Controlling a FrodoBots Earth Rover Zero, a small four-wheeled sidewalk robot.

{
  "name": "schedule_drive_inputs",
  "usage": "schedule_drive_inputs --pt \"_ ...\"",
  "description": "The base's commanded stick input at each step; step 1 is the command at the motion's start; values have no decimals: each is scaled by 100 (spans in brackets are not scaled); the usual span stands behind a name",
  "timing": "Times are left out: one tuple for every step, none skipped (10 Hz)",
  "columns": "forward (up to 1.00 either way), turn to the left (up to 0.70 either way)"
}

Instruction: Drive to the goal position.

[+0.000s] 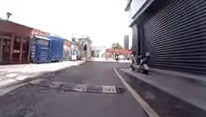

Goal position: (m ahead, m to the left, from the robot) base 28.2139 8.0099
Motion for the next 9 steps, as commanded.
schedule_drive_inputs --pt "70 0" --pt "70 0" --pt "70 0" --pt "70 0" --pt "70 0" --pt "70 0" --pt "70 0" --pt "70 0" --pt "70 0"
